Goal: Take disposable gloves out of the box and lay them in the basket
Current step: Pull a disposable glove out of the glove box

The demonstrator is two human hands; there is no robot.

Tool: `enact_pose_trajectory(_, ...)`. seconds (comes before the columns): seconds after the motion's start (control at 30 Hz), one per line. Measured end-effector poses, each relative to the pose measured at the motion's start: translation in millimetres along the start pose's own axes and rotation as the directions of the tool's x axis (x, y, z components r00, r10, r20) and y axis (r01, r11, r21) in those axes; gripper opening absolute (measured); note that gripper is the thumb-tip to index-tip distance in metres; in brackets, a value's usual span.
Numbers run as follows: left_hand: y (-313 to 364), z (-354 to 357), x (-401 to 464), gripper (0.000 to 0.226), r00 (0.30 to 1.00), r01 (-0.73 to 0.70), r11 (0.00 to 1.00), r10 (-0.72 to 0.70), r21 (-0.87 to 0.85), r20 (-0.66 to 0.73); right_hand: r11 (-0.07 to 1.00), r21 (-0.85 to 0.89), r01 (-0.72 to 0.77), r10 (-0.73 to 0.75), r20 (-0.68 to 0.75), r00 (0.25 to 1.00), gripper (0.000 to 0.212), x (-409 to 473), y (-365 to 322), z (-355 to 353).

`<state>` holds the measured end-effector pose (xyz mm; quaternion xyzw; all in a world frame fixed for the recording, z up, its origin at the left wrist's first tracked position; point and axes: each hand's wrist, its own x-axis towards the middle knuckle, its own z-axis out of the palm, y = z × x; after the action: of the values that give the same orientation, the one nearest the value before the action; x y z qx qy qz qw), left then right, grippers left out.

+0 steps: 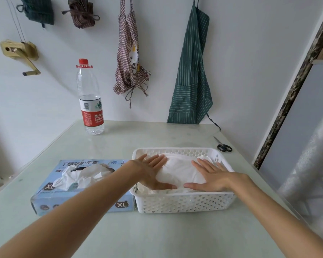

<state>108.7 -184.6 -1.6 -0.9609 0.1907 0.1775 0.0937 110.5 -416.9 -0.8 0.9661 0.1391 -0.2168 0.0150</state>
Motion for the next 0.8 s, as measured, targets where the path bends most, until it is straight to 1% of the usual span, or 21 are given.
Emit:
enact_pose_trajectory(0.1,-1.9,-5.4,-6.1,0.106,0.998,-0.023,0.992,0.015,-0.128,-0.064,0.994,0.109,0.03,-0.021,-0.085,0.996,0.106,-1.6,-0.4,-8.1)
enact_pose_trajectory(0.2,-10.7,-8.9,-19.0,0.105,0.982,-0.051,0.961,-0.001,-0.271,-0.189,0.961,0.262,0.084,-0.035,-0.189,0.981,0.094,-10.1,-0.9,-19.3)
enact_pose_trajectory(0.27,-24.7,-8.9,-32.7,0.092,0.969,-0.056,0.937,-0.032,-0.346,-0.244,0.93,0.346,0.126,-0.018,-0.297,0.955,0.079,-15.6,-2.3,-27.2)
enact_pose_trajectory(0.37,-64.0,0.0,-62.5,0.061,0.94,-0.059,0.899,-0.096,-0.434,-0.326,0.894,0.388,0.222,-0.015,-0.47,0.883,0.049,-20.1,-24.2,-36.0)
enact_pose_trajectory(0.47,-106.4,18.3,-96.0,0.044,0.909,-0.035,0.822,-0.211,-0.568,-0.36,0.841,0.407,0.357,-0.094,-0.539,0.837,0.035,-20.3,-78.4,-35.5)
enact_pose_trajectory(0.5,-117.9,24.8,-106.7,0.043,0.906,-0.004,0.799,-0.251,-0.601,-0.34,0.834,0.38,0.4,-0.14,-0.557,0.819,0.033,-19.6,-100.0,-33.4)
enact_pose_trajectory(0.53,-127.3,29.7,-116.3,0.047,0.906,0.023,0.777,-0.282,-0.629,-0.316,0.835,0.343,0.431,-0.183,-0.566,0.804,0.032,-17.4,-120.2,-30.2)
enact_pose_trajectory(0.57,-138.1,34.0,-125.2,0.06,0.91,0.045,0.753,-0.302,-0.656,-0.285,0.84,0.295,0.456,-0.222,-0.579,0.785,0.032,-14.1,-141.7,-28.3)
enact_pose_trajectory(0.6,-143.5,37.5,-132.4,0.075,0.92,0.043,0.738,-0.292,-0.673,-0.262,0.85,0.249,0.464,-0.249,-0.586,0.771,0.033,-14.1,-158.1,-24.0)
enact_pose_trajectory(0.63,-156.6,44.0,-137.6,0.081,0.93,0.051,0.732,-0.282,-0.679,-0.235,0.854,0.197,0.481,-0.284,-0.598,0.749,0.034,-5.3,-179.6,-22.3)
enact_pose_trajectory(0.67,-156.2,45.4,-140.9,0.073,0.941,0.042,0.744,-0.254,-0.667,-0.224,0.856,0.169,0.488,-0.3,-0.606,0.736,0.035,-7.3,-188.3,-19.7)
enact_pose_trajectory(0.7,-157.2,46.4,-141.9,0.055,0.946,0.04,0.749,-0.24,-0.661,-0.215,0.852,0.158,0.499,-0.316,-0.606,0.731,0.035,-6.5,-198.0,-18.0)
enact_pose_trajectory(0.77,-164.9,51.2,-138.5,0.017,0.928,0.015,0.753,-0.256,-0.658,-0.272,0.837,0.168,0.52,-0.344,-0.578,0.74,0.032,5.7,-217.3,-13.2)
enact_pose_trajectory(0.8,-165.9,50.1,-135.9,0.012,0.915,-0.005,0.761,-0.258,-0.648,-0.311,0.835,0.181,0.52,-0.347,-0.56,0.752,0.029,9.1,-220.7,-11.6)
